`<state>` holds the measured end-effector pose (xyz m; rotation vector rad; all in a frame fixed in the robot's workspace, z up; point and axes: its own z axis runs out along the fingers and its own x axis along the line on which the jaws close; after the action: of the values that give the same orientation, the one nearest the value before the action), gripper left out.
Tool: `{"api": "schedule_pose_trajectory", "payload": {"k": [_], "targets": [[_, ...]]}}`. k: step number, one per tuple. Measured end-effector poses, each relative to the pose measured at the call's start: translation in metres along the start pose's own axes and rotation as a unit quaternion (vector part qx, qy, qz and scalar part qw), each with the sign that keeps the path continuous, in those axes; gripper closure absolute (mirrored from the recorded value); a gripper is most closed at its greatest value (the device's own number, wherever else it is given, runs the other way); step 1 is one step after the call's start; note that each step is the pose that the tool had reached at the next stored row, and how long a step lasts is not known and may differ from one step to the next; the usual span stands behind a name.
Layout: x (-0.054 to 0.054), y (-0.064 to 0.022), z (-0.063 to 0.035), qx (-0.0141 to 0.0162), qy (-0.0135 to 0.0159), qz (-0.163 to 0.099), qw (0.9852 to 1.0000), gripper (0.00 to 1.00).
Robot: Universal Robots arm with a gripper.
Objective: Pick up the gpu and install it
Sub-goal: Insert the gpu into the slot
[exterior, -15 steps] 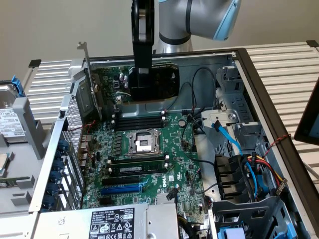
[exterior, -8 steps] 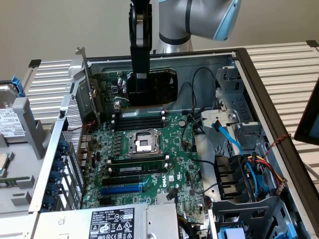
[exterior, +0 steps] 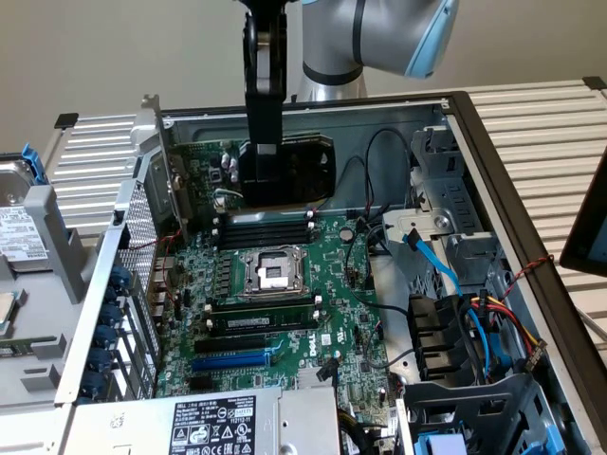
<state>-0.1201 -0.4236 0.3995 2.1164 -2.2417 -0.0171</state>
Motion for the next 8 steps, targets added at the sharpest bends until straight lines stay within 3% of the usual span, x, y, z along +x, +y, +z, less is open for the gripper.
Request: {"api": "schedule_pose_trajectory", "payload": {"k": [8], "targets": [[0.001,0.0111,0.0012,0.0004,0.0005,-0.008,1.0,0.73]]}}
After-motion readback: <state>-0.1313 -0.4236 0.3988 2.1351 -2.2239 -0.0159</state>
